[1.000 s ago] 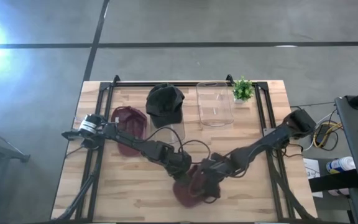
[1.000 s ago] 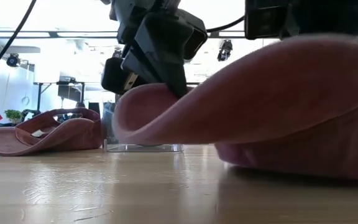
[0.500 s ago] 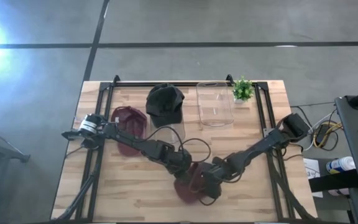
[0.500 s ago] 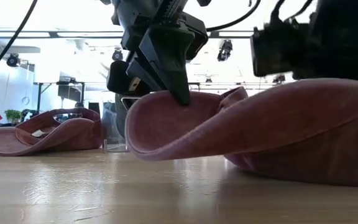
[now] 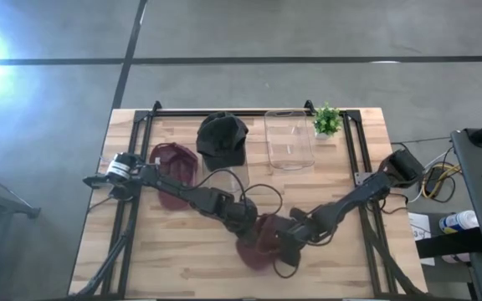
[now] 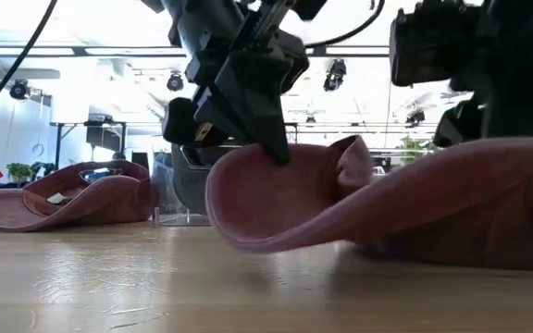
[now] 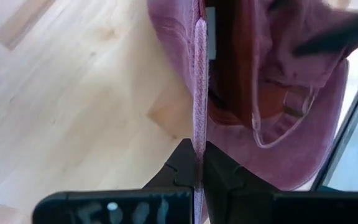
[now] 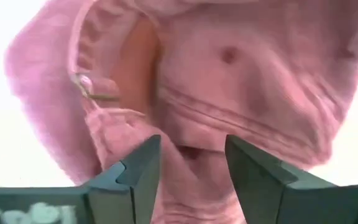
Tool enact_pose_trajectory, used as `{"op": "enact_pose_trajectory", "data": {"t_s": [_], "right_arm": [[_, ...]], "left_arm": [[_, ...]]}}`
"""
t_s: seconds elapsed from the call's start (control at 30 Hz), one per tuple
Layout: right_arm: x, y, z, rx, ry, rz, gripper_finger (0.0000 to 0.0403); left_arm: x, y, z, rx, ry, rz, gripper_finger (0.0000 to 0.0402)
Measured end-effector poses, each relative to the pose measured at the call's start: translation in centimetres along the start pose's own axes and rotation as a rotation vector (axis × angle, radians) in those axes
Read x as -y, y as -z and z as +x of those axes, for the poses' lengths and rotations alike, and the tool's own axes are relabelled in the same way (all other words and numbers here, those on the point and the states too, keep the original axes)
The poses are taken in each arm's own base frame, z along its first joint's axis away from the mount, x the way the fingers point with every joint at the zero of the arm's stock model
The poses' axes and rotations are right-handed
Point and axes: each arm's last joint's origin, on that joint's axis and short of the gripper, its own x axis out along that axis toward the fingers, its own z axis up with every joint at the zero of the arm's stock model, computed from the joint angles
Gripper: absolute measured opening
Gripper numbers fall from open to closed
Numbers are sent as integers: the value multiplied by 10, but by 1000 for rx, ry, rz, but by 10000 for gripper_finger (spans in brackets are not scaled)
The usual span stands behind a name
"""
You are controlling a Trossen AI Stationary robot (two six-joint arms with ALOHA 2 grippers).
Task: Pick & Place hat
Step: Put the bottom red cap into the right transparent bin
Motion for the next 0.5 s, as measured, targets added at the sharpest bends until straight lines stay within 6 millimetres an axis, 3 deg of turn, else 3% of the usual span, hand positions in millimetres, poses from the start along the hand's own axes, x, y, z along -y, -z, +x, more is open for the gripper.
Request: {"op": "enact_pose_trajectory", "data": {"t_s": [0.17, 0.5], "right_arm": [[4, -4, -9, 42, 34, 2, 171], [16, -23, -2, 116, 38, 86, 159]], "left_arm": [[-4, 9, 5, -43, -3, -19, 9], [4, 15, 6, -22, 42, -38, 9]]}}
